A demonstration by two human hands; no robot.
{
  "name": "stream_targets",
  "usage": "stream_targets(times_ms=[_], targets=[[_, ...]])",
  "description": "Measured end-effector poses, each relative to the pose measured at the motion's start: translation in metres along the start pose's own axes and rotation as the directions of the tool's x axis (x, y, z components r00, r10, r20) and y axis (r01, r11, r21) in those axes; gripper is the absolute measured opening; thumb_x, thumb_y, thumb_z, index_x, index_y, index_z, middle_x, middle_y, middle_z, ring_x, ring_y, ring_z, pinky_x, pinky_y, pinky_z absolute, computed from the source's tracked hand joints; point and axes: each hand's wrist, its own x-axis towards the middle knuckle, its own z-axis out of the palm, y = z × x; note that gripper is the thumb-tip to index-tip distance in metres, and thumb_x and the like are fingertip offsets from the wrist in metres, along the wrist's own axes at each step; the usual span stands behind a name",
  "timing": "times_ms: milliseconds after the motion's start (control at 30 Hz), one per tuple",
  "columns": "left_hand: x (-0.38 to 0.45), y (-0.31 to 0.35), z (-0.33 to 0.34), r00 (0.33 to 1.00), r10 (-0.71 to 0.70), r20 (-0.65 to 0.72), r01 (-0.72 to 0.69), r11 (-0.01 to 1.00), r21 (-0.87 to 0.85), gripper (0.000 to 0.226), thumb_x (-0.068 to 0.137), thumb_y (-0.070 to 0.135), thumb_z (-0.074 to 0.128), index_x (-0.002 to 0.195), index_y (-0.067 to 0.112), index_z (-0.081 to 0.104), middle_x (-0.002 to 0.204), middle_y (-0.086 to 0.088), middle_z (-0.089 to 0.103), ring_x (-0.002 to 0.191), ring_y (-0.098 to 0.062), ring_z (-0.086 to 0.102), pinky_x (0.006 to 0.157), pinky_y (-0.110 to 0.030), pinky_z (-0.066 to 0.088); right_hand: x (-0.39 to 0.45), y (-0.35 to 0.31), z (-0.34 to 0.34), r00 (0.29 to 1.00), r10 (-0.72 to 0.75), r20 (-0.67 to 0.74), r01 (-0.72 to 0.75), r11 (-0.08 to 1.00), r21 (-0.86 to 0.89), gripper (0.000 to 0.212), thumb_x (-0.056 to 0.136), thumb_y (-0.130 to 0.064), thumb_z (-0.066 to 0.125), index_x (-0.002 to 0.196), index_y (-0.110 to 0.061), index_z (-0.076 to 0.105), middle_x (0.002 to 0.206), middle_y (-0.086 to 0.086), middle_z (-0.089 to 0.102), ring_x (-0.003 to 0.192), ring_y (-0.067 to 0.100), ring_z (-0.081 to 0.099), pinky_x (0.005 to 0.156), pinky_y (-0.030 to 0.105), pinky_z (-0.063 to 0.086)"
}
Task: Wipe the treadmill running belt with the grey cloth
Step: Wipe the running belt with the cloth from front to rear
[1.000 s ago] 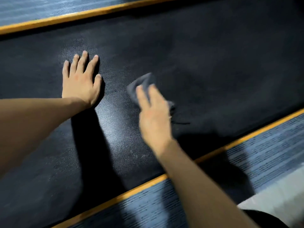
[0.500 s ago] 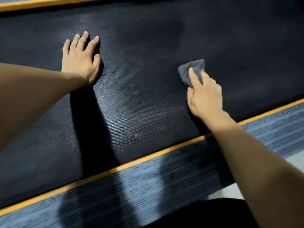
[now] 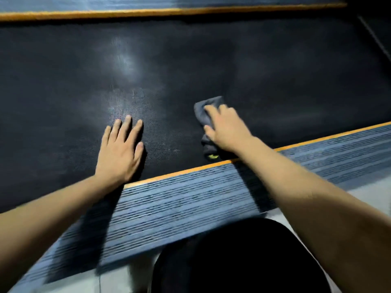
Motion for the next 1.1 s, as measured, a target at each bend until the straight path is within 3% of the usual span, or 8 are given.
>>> stream_targets(times_ms=[233,467,567,700,800,900,1033,1100], targets=[[0.002,0.002,0.006,0.997,-0.008,0.071,0.003,0.998,0.070,0.067,0.101,0.048,0.009,0.163,0.022,0.011,0.170,-0.010,0.008,0.156,-0.037,0.010,0.125,-0.053,0.006,-0.021,-0.061,0.021,0.939,-0.343,0.017,0.342,0.938,0.060,0.056,0.093,-0.043,0.057,0.146,-0.034,0.040,0.119,0.010,0.046,0.107,0.029,0.044,0.077,0.041,0.048],[0.008,0.004,0.005,0.993,-0.043,0.106,0.034,0.995,0.089,0.067,0.100,0.053,0.001,0.162,0.029,-0.002,0.171,-0.004,-0.006,0.157,-0.030,-0.004,0.126,-0.048,-0.002,0.003,0.046,0.001,0.993,0.043,-0.109,-0.060,0.987,-0.149,0.049,0.088,-0.035,0.061,0.130,-0.017,0.044,0.125,0.018,0.048,0.113,0.040,0.050,0.080,0.047,0.051],[0.006,0.003,0.005,0.995,-0.056,0.087,0.046,0.993,0.113,0.067,0.100,0.054,0.003,0.162,0.029,-0.003,0.171,-0.005,-0.005,0.157,-0.031,-0.004,0.126,-0.048,-0.002,0.008,0.114,-0.004,0.936,0.315,-0.159,-0.333,0.938,-0.096,0.059,0.088,-0.032,0.064,0.137,-0.012,0.038,0.132,0.029,0.044,0.117,0.048,0.047,0.089,0.052,0.048],[0.004,0.005,0.006,0.992,-0.065,0.106,0.053,0.993,0.107,0.070,0.099,0.054,0.004,0.163,0.026,0.004,0.171,-0.009,0.001,0.157,-0.034,0.002,0.125,-0.049,0.001,0.004,0.119,0.007,0.890,0.402,-0.216,-0.419,0.907,-0.037,0.053,0.093,-0.022,0.050,0.143,-0.010,0.035,0.138,0.034,0.038,0.119,0.048,0.044,0.093,0.050,0.042],[0.003,0.006,0.005,0.995,-0.049,0.083,0.040,0.994,0.104,0.069,0.100,0.053,0.005,0.163,0.025,0.005,0.171,-0.010,0.002,0.157,-0.034,0.003,0.125,-0.049,0.001,0.008,0.096,0.014,0.893,0.385,-0.233,-0.410,0.909,-0.070,0.046,0.094,-0.025,0.042,0.136,-0.007,0.041,0.131,0.031,0.044,0.113,0.046,0.047,0.087,0.046,0.044],[0.001,0.008,0.007,0.997,-0.052,0.051,0.048,0.995,0.085,0.064,0.103,0.048,0.009,0.163,0.025,0.007,0.171,-0.009,0.006,0.157,-0.034,0.006,0.126,-0.050,0.003,0.009,0.033,0.032,0.983,0.131,-0.130,-0.158,0.961,-0.226,0.068,0.080,-0.037,0.015,0.131,-0.007,0.050,0.126,0.023,0.048,0.105,0.039,0.047,0.074,0.042,0.040],[0.005,0.006,0.011,0.999,-0.030,0.015,0.029,0.997,0.068,0.062,0.105,0.044,0.014,0.163,0.023,0.011,0.170,-0.010,0.010,0.156,-0.036,0.009,0.125,-0.050,0.003,-0.002,-0.089,0.034,0.989,-0.004,-0.148,-0.017,0.990,-0.137,0.054,0.078,-0.032,0.065,0.129,-0.017,0.054,0.105,0.017,0.058,0.089,0.036,0.057,0.058,0.037,0.052],[0.005,0.005,0.011,1.000,-0.022,-0.001,0.022,0.999,0.047,0.061,0.105,0.042,0.016,0.162,0.022,0.013,0.170,-0.010,0.011,0.156,-0.036,0.010,0.125,-0.050,0.003,-0.006,-0.127,0.035,0.993,-0.033,-0.110,0.019,0.992,-0.125,0.058,0.086,-0.030,0.061,0.140,-0.018,0.045,0.117,0.019,0.054,0.100,0.036,0.054,0.067,0.041,0.054]])
